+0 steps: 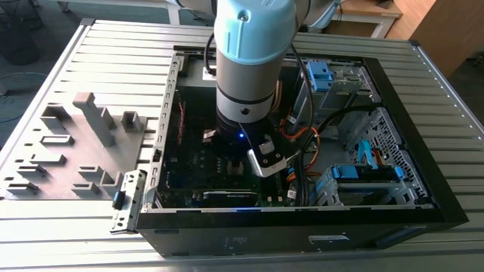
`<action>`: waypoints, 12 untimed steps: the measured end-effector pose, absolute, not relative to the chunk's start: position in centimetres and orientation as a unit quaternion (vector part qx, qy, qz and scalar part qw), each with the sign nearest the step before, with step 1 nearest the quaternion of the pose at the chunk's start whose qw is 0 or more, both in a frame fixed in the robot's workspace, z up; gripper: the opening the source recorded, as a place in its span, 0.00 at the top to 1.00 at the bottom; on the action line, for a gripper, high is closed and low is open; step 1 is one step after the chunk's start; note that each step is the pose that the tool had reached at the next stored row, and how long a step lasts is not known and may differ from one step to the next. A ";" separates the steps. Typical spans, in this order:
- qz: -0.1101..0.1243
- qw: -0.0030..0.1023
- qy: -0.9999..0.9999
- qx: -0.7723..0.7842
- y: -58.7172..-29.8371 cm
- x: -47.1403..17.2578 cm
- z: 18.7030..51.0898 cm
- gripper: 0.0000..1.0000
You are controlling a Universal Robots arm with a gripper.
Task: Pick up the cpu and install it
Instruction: 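Place the cpu into insertion slot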
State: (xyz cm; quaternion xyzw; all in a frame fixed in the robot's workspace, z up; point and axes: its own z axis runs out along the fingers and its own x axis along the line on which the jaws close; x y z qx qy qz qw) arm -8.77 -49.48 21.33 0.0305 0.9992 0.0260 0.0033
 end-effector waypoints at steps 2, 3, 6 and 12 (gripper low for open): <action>0.026 0.003 0.999 0.030 -49.5 -8.8 21.4 0.89; 0.026 0.003 0.999 0.030 -49.5 -8.8 21.4 0.89; 0.026 0.003 0.999 0.030 -49.5 -8.8 21.5 0.89; 0.026 0.003 0.999 0.030 -49.5 -8.8 21.6 0.89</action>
